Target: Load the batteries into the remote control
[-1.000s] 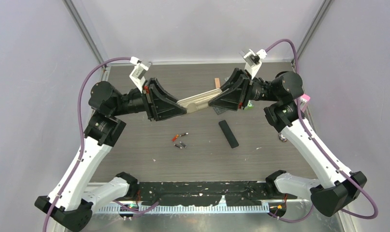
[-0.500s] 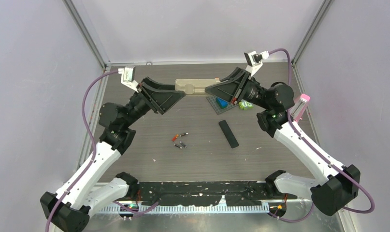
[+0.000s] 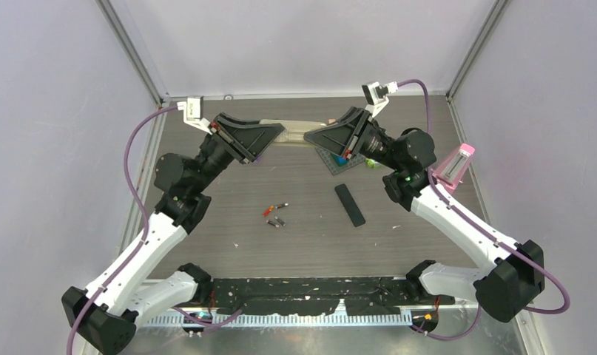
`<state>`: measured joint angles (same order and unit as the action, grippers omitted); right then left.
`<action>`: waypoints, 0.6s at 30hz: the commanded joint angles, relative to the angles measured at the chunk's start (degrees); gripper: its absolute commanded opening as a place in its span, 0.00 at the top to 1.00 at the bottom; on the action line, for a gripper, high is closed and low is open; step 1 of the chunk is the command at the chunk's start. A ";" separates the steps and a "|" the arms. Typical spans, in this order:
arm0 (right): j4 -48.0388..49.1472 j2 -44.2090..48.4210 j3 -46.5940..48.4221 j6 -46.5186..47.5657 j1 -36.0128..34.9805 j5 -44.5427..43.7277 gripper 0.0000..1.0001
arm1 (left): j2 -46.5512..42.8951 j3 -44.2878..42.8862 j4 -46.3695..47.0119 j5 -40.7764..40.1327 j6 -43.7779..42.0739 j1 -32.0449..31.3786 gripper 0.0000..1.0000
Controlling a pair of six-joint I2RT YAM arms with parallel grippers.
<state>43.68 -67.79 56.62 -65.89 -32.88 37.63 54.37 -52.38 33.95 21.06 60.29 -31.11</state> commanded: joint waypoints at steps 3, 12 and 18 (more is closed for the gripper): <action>1.60 0.80 0.97 0.58 -0.16 -1.21 0.88 | -3.26 -3.02 -7.81 -2.89 -4.59 -0.20 0.60; -0.68 -0.50 2.25 0.01 -0.12 -0.79 0.78 | -2.97 -4.59 -13.00 0.03 -7.13 -0.17 1.00; -0.74 -1.34 2.53 -0.61 -0.16 0.24 0.80 | -1.60 -7.20 -17.44 4.45 -9.90 -0.08 0.82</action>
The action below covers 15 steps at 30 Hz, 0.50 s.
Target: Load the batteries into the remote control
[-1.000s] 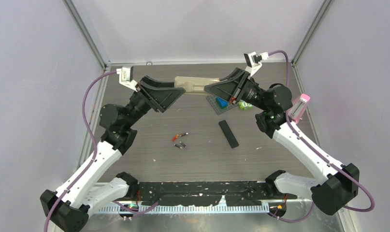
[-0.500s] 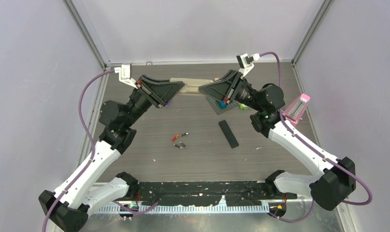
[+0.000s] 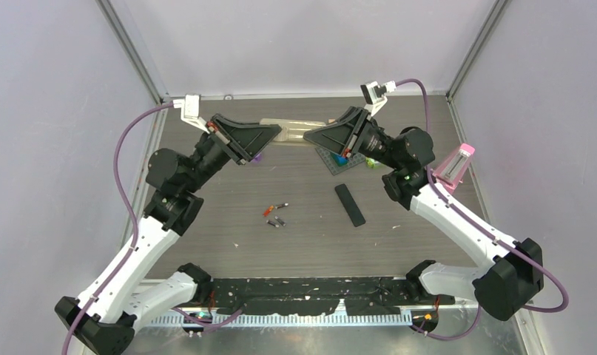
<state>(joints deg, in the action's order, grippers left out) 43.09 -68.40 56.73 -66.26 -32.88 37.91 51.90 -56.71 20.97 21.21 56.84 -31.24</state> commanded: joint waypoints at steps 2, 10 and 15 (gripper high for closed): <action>-0.15 -0.68 2.28 -0.41 -0.16 0.01 0.80 | 0.89 -3.36 -5.76 5.35 -6.94 0.25 0.82; -0.48 -0.72 2.61 -0.35 -0.07 1.90 0.79 | 2.76 -7.41 -9.81 13.62 -7.72 3.14 0.72; -0.71 -1.13 3.08 -0.23 -0.01 2.75 0.77 | 3.80 -8.83 -12.59 15.54 -8.67 3.46 0.65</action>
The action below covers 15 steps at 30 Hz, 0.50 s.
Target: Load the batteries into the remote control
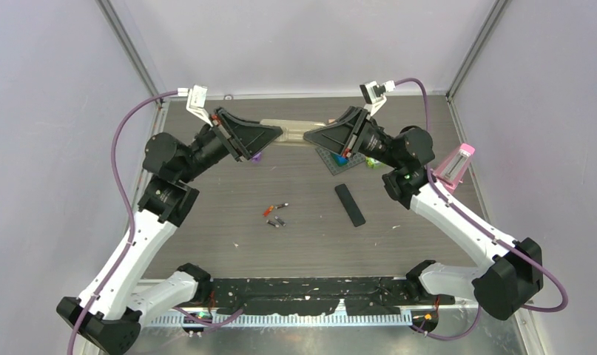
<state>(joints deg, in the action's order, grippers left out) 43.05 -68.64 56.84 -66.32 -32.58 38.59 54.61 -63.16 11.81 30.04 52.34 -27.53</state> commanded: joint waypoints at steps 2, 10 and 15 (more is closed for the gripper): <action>-0.67 -1.07 3.09 -0.16 -0.38 2.32 0.77 | 1.31 -2.57 -3.79 7.20 -4.17 -0.04 0.62; -0.74 -1.28 3.04 -0.45 -0.34 2.74 0.76 | 1.00 -2.43 -4.25 6.71 -4.17 1.04 0.72; -0.61 -1.30 2.74 -1.00 0.23 2.48 0.76 | -0.10 -1.56 -4.05 6.30 -4.10 2.41 0.47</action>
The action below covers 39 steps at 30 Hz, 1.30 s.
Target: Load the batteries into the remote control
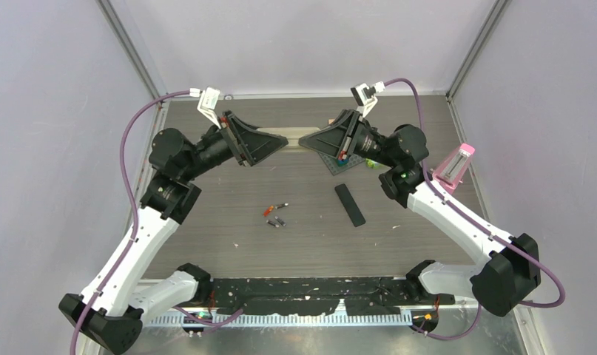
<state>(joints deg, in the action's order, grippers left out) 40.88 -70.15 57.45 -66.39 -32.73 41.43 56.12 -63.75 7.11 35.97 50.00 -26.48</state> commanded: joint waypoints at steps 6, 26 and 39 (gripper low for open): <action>3.42 0.14 2.12 -1.84 0.63 0.34 0.76 | -3.46 0.83 1.79 0.08 -0.45 3.54 0.43; 4.64 -1.01 3.02 -2.68 0.65 2.62 0.75 | -0.74 -1.70 0.90 6.56 -0.69 4.90 0.96; -13.47 3.99 2.12 9.79 3.12 -4.34 0.12 | -2.27 -1.44 -6.09 -0.86 -5.96 5.21 1.00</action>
<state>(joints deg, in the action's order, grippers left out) 37.23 -70.54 57.74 -64.64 -30.96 41.58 55.59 -63.70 4.45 39.35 48.40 -21.61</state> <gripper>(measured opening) 0.844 0.285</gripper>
